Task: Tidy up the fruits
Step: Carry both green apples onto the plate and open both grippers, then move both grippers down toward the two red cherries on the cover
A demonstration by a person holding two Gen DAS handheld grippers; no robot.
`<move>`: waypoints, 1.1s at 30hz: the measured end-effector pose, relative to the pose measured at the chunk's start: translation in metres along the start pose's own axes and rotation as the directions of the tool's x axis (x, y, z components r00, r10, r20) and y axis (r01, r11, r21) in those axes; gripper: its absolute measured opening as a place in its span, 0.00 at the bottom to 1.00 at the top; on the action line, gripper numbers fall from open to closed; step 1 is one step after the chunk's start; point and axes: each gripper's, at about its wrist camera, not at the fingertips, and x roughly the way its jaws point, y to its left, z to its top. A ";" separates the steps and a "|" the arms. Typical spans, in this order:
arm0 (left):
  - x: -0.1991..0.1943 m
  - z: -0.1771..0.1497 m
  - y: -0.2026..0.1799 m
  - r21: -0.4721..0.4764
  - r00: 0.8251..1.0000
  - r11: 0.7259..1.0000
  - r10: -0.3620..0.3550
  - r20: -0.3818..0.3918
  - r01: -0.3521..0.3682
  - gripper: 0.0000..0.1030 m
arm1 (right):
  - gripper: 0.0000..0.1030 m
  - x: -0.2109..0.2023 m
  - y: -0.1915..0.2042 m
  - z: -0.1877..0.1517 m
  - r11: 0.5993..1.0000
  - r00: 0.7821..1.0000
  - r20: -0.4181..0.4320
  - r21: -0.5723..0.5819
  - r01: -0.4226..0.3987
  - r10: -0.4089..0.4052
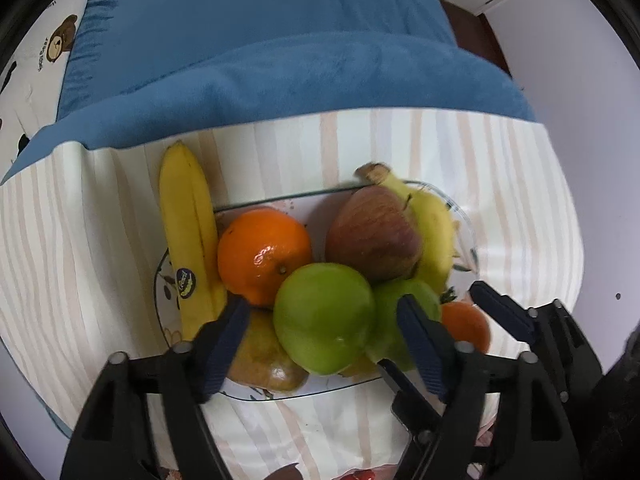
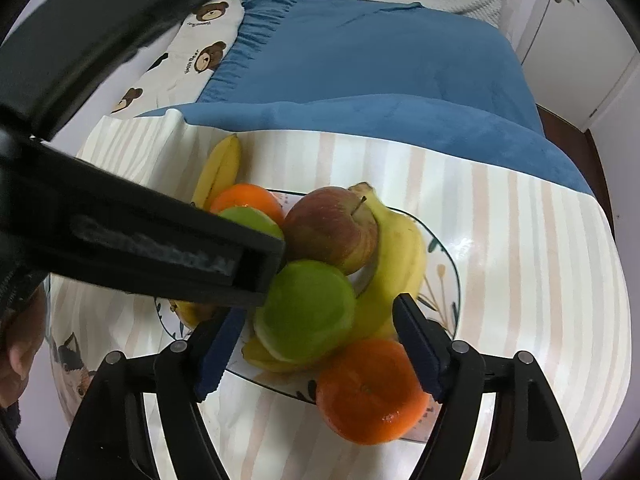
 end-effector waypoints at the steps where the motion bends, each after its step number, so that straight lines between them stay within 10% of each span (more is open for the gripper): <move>1: -0.002 0.000 -0.001 0.000 1.000 1.000 -0.001 0.005 0.001 0.74 | 0.77 -0.001 -0.003 -0.001 1.000 1.000 -0.003 0.008 0.002 -0.002; 10: -0.040 -0.025 -0.007 0.020 0.985 0.995 0.095 0.147 -0.099 0.76 | 0.82 -0.025 -0.023 -0.010 0.994 0.999 0.033 0.106 0.007 -0.011; 33: -0.104 -0.163 -0.005 -0.124 0.773 0.950 0.306 0.556 -0.287 0.96 | 0.95 -0.114 -0.011 -0.082 0.973 0.968 0.197 0.203 0.113 -0.154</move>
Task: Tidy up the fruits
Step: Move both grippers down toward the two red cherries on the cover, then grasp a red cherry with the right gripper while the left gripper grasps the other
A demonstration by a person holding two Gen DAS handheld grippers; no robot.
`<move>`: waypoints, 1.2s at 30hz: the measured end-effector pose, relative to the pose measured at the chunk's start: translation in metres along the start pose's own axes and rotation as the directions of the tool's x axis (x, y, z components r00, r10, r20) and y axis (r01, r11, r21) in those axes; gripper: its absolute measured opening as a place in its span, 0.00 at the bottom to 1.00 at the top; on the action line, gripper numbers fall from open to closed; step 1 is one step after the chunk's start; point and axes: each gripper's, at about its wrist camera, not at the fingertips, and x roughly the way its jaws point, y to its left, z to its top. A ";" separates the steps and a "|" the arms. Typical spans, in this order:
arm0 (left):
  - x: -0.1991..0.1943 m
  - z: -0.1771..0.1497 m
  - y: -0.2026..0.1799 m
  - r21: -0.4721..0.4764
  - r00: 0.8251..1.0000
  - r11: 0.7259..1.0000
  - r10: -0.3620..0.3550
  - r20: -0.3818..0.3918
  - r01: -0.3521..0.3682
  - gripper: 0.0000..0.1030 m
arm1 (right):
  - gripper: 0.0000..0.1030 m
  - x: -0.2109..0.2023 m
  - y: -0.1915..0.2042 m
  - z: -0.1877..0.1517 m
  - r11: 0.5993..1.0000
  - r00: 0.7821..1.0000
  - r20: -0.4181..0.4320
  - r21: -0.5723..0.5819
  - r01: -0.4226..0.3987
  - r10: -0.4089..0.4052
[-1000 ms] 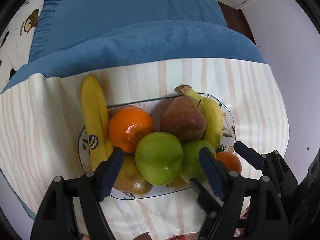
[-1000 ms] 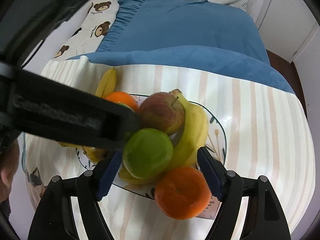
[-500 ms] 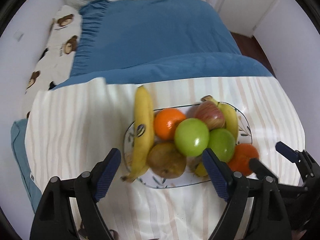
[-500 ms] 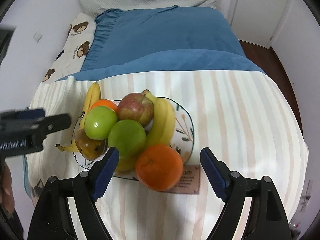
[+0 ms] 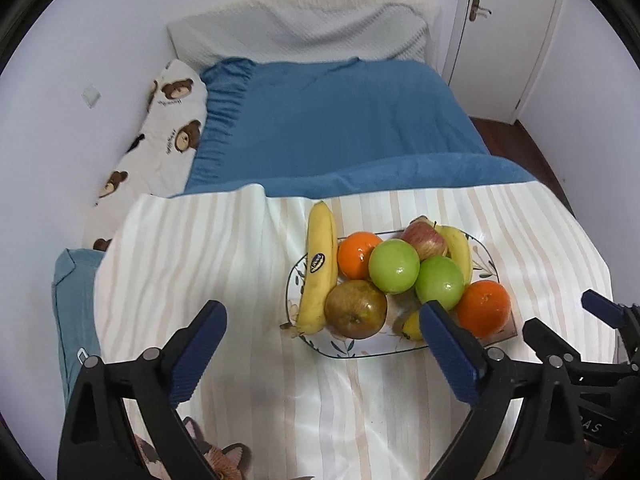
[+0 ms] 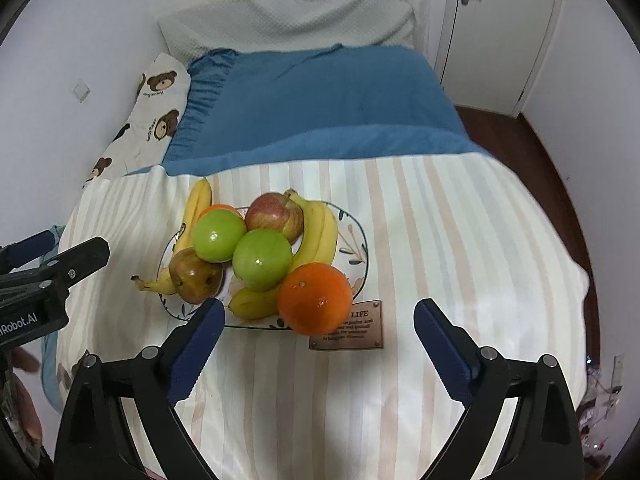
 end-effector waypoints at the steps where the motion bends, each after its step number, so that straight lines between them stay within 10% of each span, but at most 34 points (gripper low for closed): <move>1: -0.005 -0.002 0.001 -0.006 1.000 1.000 0.003 0.010 -0.003 0.96 | 0.95 -0.007 0.001 -0.002 1.000 1.000 0.015 -0.002 0.009 -0.009; 13: -0.075 -0.037 0.010 -0.051 0.993 0.998 -0.017 0.116 0.023 0.96 | 0.95 -0.095 0.008 -0.028 1.000 0.991 0.136 0.018 -0.024 0.022; 20: -0.070 -0.122 0.006 0.032 1.000 0.999 0.017 -0.012 -0.017 0.96 | 0.95 -0.091 0.015 -0.111 0.987 0.986 -0.029 0.016 -0.163 0.163; 25: -0.034 -0.192 0.003 0.087 0.982 0.996 0.048 -0.180 -0.033 0.96 | 0.59 -0.045 0.024 -0.192 0.965 0.932 -0.251 0.062 -0.254 0.262; 28: -0.015 -0.223 0.002 0.091 0.966 0.995 0.056 -0.252 -0.034 0.96 | 0.52 -0.017 0.025 -0.231 0.949 0.887 -0.337 0.133 -0.286 0.315; 36: 0.012 -0.261 -0.001 0.075 0.933 0.997 0.026 -0.359 0.001 0.96 | 0.30 0.030 0.017 -0.264 0.929 0.853 -0.380 0.244 -0.279 0.357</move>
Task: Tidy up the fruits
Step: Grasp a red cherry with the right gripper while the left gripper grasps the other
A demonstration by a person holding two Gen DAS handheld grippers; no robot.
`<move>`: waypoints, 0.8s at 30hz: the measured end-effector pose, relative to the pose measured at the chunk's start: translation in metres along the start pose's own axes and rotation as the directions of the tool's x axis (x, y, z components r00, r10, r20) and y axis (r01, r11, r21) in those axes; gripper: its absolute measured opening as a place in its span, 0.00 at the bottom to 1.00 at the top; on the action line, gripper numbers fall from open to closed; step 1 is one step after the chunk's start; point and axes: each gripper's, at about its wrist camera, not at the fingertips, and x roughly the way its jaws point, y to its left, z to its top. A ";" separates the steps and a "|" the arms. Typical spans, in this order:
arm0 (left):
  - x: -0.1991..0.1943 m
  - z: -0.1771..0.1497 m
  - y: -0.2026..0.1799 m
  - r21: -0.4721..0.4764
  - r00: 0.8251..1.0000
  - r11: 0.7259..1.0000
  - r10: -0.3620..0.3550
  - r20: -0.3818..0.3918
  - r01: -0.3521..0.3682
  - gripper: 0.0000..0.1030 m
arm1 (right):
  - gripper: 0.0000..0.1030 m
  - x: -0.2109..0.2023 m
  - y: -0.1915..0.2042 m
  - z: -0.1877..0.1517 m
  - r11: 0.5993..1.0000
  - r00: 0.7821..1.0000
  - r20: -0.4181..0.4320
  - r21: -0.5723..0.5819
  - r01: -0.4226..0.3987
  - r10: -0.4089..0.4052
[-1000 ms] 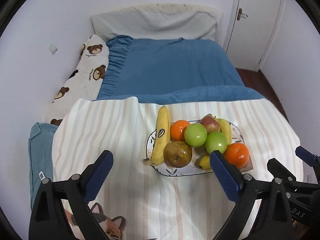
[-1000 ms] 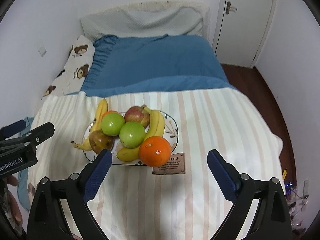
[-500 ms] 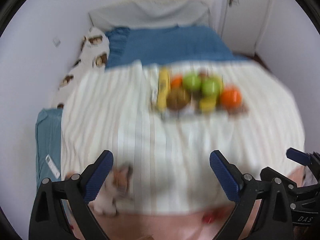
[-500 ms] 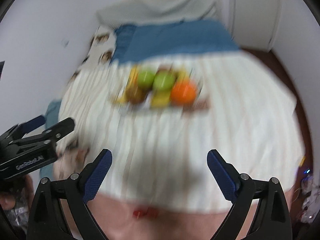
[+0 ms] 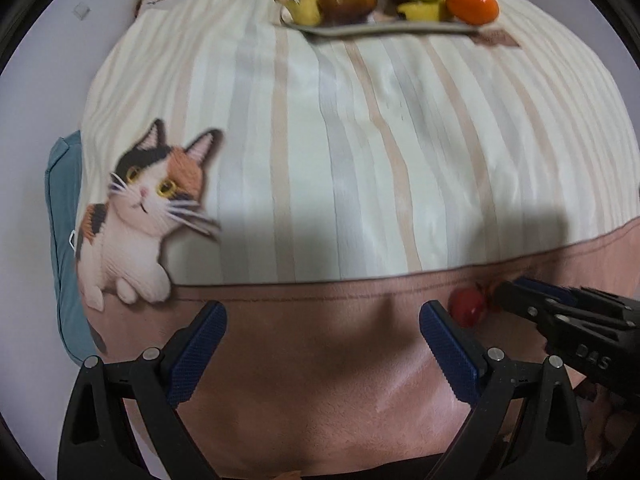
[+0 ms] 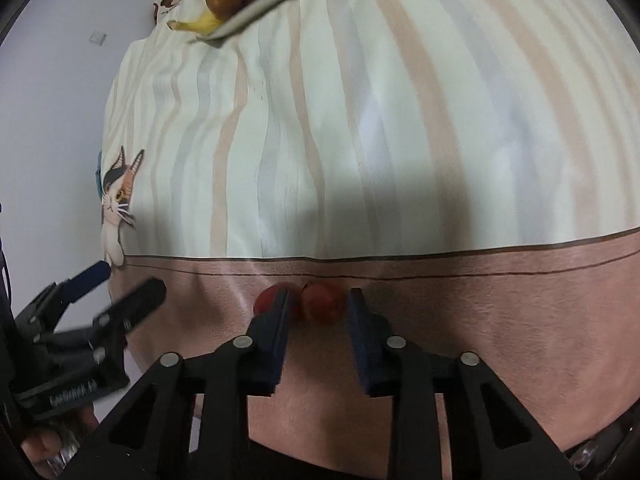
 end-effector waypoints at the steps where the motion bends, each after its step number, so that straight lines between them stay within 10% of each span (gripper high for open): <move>1: 0.003 -0.002 -0.002 0.005 1.000 1.000 -0.005 -0.009 0.005 0.96 | 0.30 0.006 0.001 0.001 1.000 1.000 -0.007 -0.005 0.011 -0.011; 17: 0.012 -0.007 -0.082 0.224 0.990 0.965 -0.121 -0.070 0.134 0.95 | 0.26 -0.038 -0.028 -0.009 0.998 0.990 0.128 0.026 0.059 -0.061; 20: 0.030 -0.009 -0.105 0.277 0.986 0.949 -0.125 -0.114 0.153 0.76 | 0.26 -0.044 -0.036 -0.011 0.996 0.987 0.139 0.048 0.069 -0.076; 22: 0.042 -0.011 -0.116 0.309 0.987 0.941 -0.102 -0.125 0.137 0.36 | 0.26 -0.047 -0.041 -0.012 0.995 0.987 0.140 0.061 0.072 -0.080; 24: 0.046 -0.012 -0.123 0.327 0.988 0.936 -0.092 -0.127 0.130 0.24 | 0.26 -0.046 -0.042 -0.012 0.995 0.986 0.142 0.070 0.075 -0.085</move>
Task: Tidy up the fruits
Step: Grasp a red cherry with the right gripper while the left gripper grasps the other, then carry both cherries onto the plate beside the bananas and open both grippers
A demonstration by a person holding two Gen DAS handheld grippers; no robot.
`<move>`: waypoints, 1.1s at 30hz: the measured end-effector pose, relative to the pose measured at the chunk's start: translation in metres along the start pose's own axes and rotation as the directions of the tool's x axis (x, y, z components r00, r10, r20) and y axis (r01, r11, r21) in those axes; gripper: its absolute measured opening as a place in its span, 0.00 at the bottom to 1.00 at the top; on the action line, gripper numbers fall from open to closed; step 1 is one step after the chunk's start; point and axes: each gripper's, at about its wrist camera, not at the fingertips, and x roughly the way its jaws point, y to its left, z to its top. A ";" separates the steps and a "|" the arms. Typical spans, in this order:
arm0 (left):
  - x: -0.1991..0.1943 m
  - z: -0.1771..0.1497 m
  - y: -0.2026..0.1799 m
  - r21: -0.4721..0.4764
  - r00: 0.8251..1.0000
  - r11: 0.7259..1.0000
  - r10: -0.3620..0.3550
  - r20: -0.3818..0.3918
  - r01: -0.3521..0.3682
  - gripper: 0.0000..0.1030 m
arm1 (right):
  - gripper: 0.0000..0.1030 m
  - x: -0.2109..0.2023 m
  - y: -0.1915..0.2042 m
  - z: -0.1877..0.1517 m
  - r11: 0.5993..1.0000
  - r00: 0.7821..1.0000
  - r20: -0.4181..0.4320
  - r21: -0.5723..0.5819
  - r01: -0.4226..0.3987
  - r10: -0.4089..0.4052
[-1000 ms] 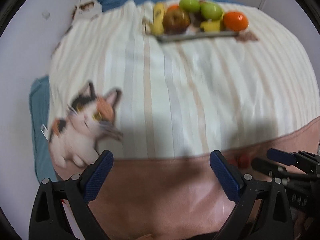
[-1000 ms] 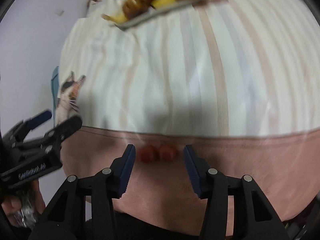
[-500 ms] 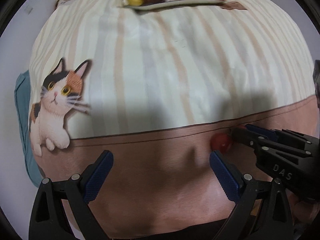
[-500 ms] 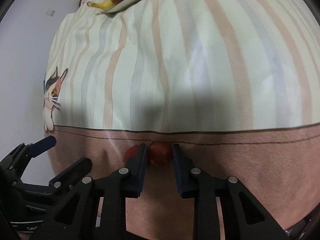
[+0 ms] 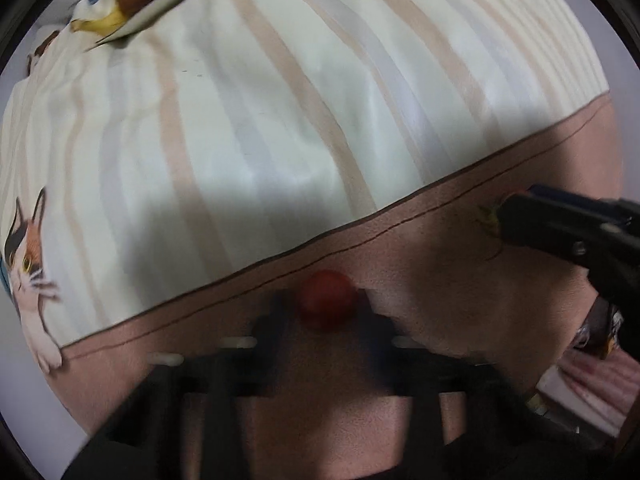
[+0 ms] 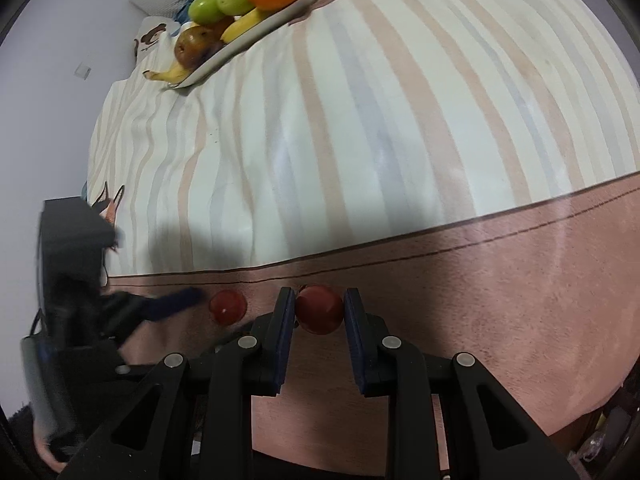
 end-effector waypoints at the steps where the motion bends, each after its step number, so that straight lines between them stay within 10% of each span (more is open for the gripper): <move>1: 0.000 0.001 -0.002 0.002 1.000 1.000 -0.003 0.006 0.003 0.24 | 0.26 0.000 -0.001 0.000 1.000 1.000 0.001 0.002 0.000 0.000; 9: -0.060 0.031 0.033 -0.115 0.989 0.992 -0.034 0.142 0.051 0.24 | 0.26 -0.021 0.014 0.024 0.999 0.998 0.053 -0.027 -0.030 0.031; 18: -0.134 0.128 0.150 -0.315 0.951 0.922 -0.135 0.278 0.224 0.24 | 0.26 -0.066 0.066 0.132 0.988 0.975 0.201 -0.133 -0.072 0.098; 33: -0.091 0.269 0.280 -0.444 0.976 0.871 -0.167 0.138 0.212 0.25 | 0.26 -0.022 0.066 0.324 0.998 0.987 0.152 -0.040 -0.046 0.052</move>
